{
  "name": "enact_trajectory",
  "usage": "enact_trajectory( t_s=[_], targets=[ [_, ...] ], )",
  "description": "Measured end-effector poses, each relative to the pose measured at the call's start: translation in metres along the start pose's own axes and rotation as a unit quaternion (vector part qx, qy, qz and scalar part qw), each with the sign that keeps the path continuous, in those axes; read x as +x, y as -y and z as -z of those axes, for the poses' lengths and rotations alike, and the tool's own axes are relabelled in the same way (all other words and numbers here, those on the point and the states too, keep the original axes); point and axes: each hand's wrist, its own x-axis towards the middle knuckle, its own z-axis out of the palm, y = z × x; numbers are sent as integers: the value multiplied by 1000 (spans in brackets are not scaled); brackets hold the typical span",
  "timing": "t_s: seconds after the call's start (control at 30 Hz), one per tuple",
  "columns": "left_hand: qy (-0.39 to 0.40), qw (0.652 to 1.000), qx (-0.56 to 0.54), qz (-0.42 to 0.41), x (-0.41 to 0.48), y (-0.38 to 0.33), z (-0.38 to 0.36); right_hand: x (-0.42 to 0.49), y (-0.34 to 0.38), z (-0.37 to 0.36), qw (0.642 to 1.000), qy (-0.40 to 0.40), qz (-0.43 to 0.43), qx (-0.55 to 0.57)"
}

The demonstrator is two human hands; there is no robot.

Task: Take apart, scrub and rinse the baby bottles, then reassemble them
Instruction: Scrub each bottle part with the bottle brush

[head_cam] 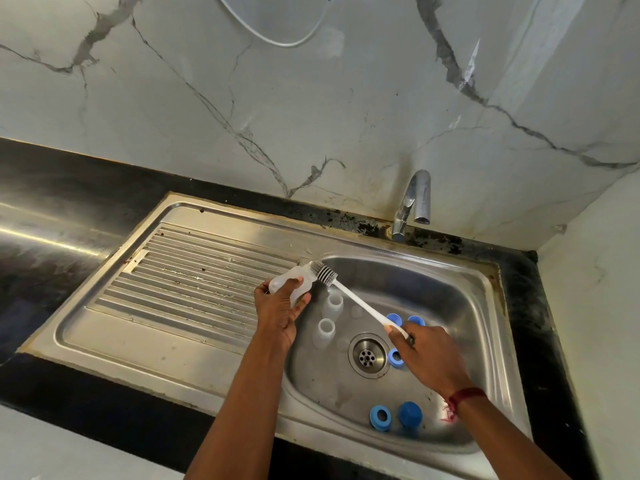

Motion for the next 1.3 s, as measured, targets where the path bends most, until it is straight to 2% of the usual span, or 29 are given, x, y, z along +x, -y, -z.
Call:
enact_trajectory(
  t_s=[0.13,0.37,0.67,0.73,0.83,0.9,1.0,1.2,1.3],
  targets=[
    [-3,999,36,-16,-1,3,-1,-8,-6,-3,999,-16,7,-42],
    [58,989,120,-63,-2,10,-4,3,0,-8,995,-48,1,-89],
    [11,929,303,-211,7,16,5,10,-2,-10,995,-38,-14,-96],
    [8,937,286,-201,5,15,3,8,0,-8,996,-40,-19,-78],
    [-5,973,179,-148,6,11,-1,1,2,-1,996,-43,-17,-70],
    [-2,979,148,-140,7,12,0,-3,1,3,997,-36,-13,-68],
    [33,970,166,-172,9,20,3,-4,1,6,996,-31,-11,-81],
    [91,924,266,-261,12,25,8,3,7,6,995,-28,-18,-91],
    [54,930,274,-239,10,24,8,1,8,6,996,-32,-23,-85]
  ],
)
